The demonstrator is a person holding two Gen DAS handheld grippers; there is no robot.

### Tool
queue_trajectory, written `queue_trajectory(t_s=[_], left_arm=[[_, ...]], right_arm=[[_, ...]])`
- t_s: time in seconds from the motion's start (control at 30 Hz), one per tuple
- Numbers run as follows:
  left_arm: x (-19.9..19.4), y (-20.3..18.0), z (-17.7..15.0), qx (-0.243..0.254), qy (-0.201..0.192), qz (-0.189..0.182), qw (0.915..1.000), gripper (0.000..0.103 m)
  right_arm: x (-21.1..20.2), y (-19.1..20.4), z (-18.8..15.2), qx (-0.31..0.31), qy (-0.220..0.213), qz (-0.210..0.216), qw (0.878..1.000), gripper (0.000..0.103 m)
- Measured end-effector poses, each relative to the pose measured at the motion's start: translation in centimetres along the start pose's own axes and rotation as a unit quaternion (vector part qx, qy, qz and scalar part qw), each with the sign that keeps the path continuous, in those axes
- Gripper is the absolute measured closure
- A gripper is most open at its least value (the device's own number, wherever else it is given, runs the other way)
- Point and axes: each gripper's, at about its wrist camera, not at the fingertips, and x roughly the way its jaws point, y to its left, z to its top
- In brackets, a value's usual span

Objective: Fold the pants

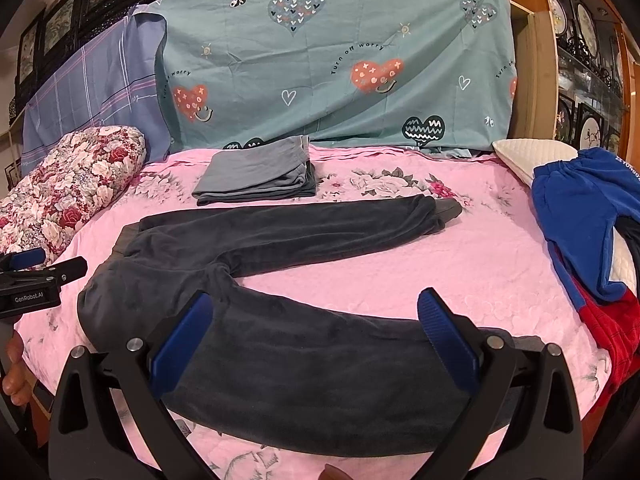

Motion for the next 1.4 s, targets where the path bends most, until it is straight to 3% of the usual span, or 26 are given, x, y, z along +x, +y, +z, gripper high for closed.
queue_trajectory(t_s=[0.83,1.03,1.27,1.4], left_arm=[[0.8,0.4,-0.4,-0.005,0.008,-0.006,0.9999,0.002],[2.4,1.1,-0.3,0.013,0.023,-0.008,0.9996,0.002],[8.0,6.4,5.0,0.046,0.037,-0.018,0.9981,0.002],[13.4,8.1,8.5,0.067,0.052,-0.031,0.9959,0.002]], right_arm=[[0.3,1.0,-0.1,-0.016,0.008,-0.001,1.0,0.001],[1.8,1.6,0.1,-0.032,0.033,0.014,0.999,0.001],[7.5,2.5,6.5,-0.099,0.077,0.092,0.988,0.001],[15.1,3.9,11.3,-0.15,0.109,0.119,0.975,0.001]])
